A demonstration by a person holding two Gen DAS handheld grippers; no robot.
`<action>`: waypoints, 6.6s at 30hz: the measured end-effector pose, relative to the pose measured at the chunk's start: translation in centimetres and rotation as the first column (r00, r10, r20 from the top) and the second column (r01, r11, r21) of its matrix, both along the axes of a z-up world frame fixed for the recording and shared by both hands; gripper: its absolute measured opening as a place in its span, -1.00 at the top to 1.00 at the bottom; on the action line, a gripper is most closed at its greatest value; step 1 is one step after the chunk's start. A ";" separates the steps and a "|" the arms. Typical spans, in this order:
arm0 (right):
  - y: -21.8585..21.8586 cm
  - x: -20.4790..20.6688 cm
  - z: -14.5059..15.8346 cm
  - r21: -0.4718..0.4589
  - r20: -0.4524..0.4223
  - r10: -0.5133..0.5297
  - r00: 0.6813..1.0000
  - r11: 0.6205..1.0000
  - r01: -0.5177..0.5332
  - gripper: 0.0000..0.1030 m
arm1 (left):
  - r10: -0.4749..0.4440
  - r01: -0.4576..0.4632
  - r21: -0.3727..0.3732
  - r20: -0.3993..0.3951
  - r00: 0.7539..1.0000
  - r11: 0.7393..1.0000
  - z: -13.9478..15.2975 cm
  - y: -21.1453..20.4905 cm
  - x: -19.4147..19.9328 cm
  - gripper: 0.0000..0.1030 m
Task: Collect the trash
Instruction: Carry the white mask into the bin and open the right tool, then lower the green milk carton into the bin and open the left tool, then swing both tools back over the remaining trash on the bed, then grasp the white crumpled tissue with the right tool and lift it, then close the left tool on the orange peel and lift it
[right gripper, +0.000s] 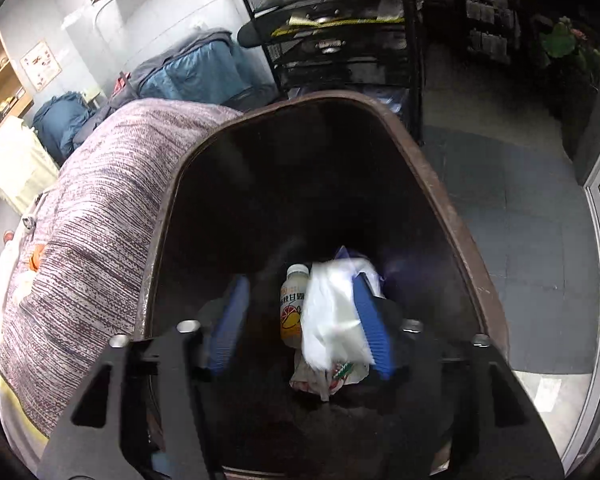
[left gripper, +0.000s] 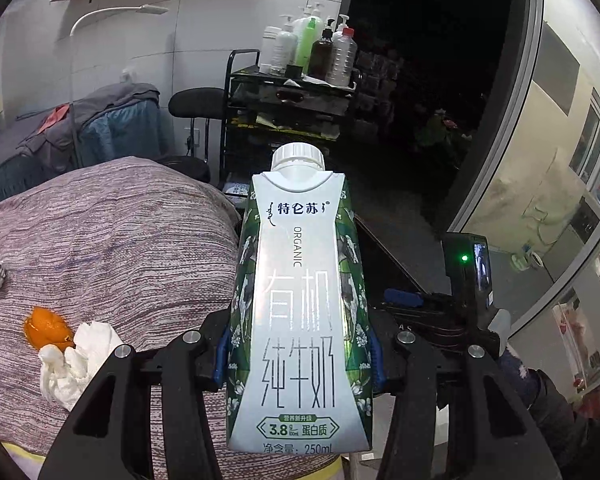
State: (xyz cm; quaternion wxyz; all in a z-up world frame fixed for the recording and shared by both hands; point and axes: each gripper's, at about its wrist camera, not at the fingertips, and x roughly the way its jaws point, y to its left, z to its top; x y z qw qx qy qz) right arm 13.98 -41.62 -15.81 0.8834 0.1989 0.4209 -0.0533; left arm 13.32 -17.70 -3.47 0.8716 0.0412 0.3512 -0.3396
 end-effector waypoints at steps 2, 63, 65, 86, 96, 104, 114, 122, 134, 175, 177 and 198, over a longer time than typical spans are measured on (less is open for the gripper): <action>-0.2 -0.6 0.4 0.009 0.011 -0.013 1.000 1.000 0.013 -0.20 | -0.010 0.010 -0.004 -0.012 1.000 1.000 -0.2 -0.4 -0.1 0.04; -5.7 -9.6 6.2 0.029 0.182 -0.276 0.944 0.961 0.276 -0.61 | -0.059 0.054 0.081 0.059 0.997 0.995 -0.7 -8.4 -0.3 -0.88; -5.1 -9.3 6.6 0.026 0.197 -0.261 0.945 0.965 0.261 -0.61 | -0.047 0.042 0.067 0.073 0.996 0.997 0.0 -7.5 -0.6 -0.88; 4.4 -5.0 9.8 -0.012 0.271 -0.016 0.962 1.000 0.020 -0.65 | 0.198 -0.202 0.039 0.094 0.976 0.979 1.4 5.2 -0.7 -0.88; 12.2 -2.1 11.0 -0.036 0.279 0.200 0.939 0.979 -0.198 -0.65 | 0.348 -0.354 0.077 0.077 0.934 0.932 0.2 12.8 -0.4 -0.88; 19.3 0.2 12.0 -0.094 0.250 0.394 0.884 0.919 -0.383 -0.66 | 0.492 -0.497 0.124 0.069 0.868 0.859 -0.8 20.0 -0.2 -0.88; 28.0 3.2 11.6 -0.207 0.139 0.601 0.787 0.795 -0.570 -0.66 | 0.562 -0.560 0.188 0.049 0.826 0.807 -2.0 25.5 0.3 -0.88; 35.2 5.5 9.8 -0.316 -0.043 0.729 0.683 0.639 -0.701 -0.57 | 0.567 -0.562 0.189 0.035 0.823 0.805 -2.6 26.6 1.0 -0.88; 40.7 9.6 5.8 -0.349 -0.259 0.762 0.594 0.500 -0.793 0.45 | 0.576 -0.569 0.166 0.007 0.818 0.806 -3.2 27.8 1.6 -0.88; 20.6 3.6 9.9 -0.119 0.093 0.462 0.882 0.885 -0.450 0.57 | 0.451 -0.379 0.280 -0.268 0.851 0.882 -7.9 17.6 14.4 -0.65; 20.2 3.4 9.8 -0.108 0.098 0.451 0.887 0.891 -0.441 0.57 | 0.447 -0.368 0.302 -0.256 0.857 0.879 -8.0 17.0 14.6 -0.62; 13.4 -0.3 9.8 -0.046 0.188 0.306 0.933 0.952 -0.303 0.57 | 0.450 -0.453 0.027 -0.181 0.874 0.891 -1.9 19.7 9.1 0.02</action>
